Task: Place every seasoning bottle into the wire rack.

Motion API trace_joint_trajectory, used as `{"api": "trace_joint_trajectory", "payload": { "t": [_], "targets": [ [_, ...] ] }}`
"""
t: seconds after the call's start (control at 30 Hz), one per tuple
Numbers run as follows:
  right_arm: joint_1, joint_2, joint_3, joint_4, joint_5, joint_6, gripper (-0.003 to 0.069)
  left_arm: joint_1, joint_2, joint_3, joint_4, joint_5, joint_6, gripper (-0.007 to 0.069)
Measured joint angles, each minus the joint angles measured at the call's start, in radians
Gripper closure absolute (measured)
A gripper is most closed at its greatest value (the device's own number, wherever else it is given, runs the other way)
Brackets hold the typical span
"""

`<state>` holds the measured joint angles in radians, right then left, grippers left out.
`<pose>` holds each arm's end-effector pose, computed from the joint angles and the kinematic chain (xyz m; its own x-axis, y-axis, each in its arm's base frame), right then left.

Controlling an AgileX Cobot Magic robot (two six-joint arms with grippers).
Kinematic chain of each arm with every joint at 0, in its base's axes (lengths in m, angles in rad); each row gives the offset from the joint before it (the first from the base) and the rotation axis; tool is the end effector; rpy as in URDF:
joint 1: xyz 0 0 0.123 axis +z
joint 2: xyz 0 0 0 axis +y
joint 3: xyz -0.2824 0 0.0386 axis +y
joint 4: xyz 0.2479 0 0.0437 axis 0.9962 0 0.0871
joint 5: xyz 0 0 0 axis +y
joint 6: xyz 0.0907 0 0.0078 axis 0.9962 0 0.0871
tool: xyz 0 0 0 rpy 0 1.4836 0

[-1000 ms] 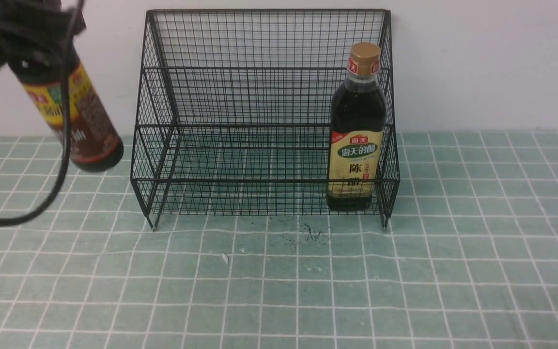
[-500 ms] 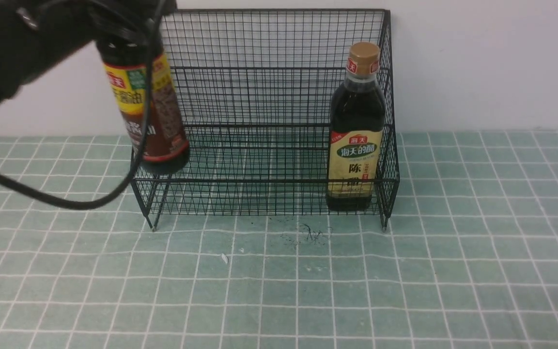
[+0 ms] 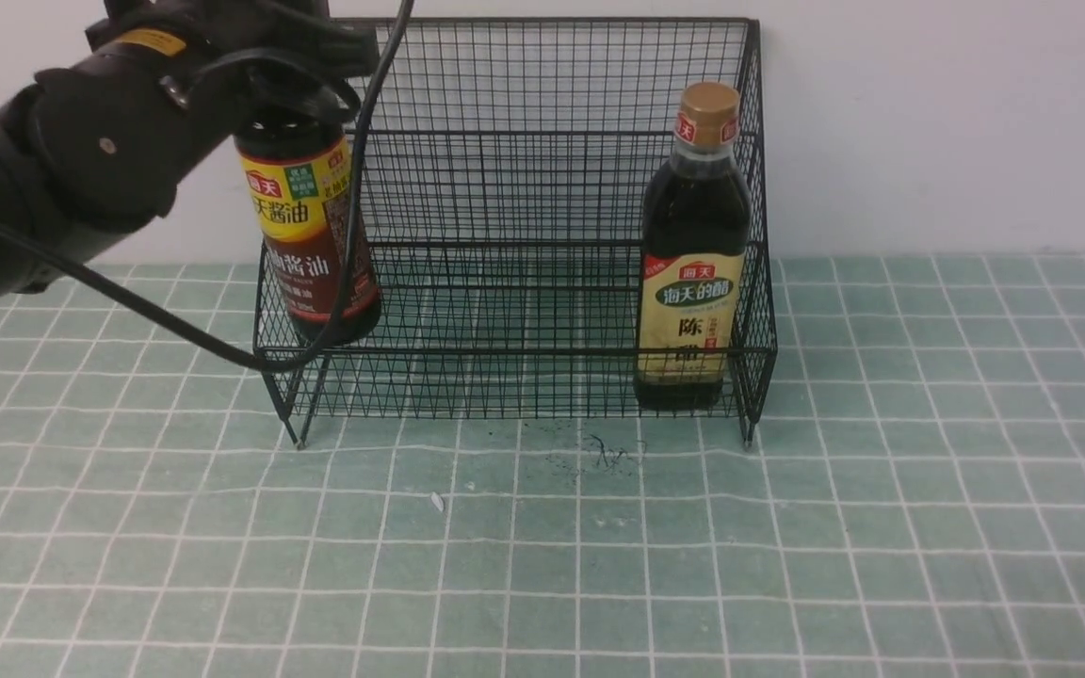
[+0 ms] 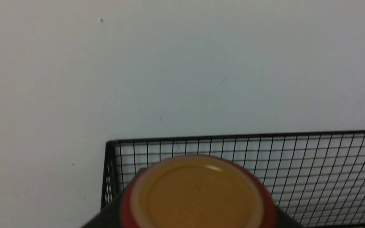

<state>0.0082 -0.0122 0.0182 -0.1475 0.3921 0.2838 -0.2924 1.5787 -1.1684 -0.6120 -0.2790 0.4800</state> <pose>0.0519 -0.0047 0.1728 -0.2923 0.1442 -0.9454 0.0892 0.9884 0.1232 0.3633 -0.0944 0.3378 -0.1033 -0.0858 -0.9909 0.1229 0.9875 -0.0983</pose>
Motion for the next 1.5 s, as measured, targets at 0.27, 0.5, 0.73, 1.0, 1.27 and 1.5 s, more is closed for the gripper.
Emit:
{"api": "trace_joint_trajectory", "payload": {
  "t": [0.27, 0.5, 0.73, 1.0, 1.27, 1.5],
  "targets": [
    [0.0, 0.0, 0.0, 0.0, 0.0, 0.0, 0.0672, -0.001, 0.05, 0.002, 0.001, 0.053, -0.004, 0.0365],
    [0.0, 0.0, 0.0, 0.0, 0.0, 0.0, 0.0672, -0.002, 0.059, -0.001, 0.004, 0.13, -0.001, 0.03],
    [0.0, 0.0, 0.0, 0.0, 0.0, 0.0, 0.0672, -0.002, 0.05, -0.004, 0.006, 0.203, 0.014, 0.0152],
    [0.0, 0.0, 0.0, 0.0, 0.0, 0.0, 0.0672, -0.002, -0.097, -0.004, 0.009, 0.299, 0.128, 0.0178],
    [0.0, 0.0, 0.0, 0.0, 0.0, 0.0, 0.0672, 0.003, -0.295, -0.006, 0.017, 0.497, 0.174, 0.0408],
    [0.0, 0.0, 0.0, 0.0, 0.0, 0.0, 0.0672, 0.094, -0.466, -0.007, 0.038, 1.001, 0.106, 0.0627]
  ]
}}
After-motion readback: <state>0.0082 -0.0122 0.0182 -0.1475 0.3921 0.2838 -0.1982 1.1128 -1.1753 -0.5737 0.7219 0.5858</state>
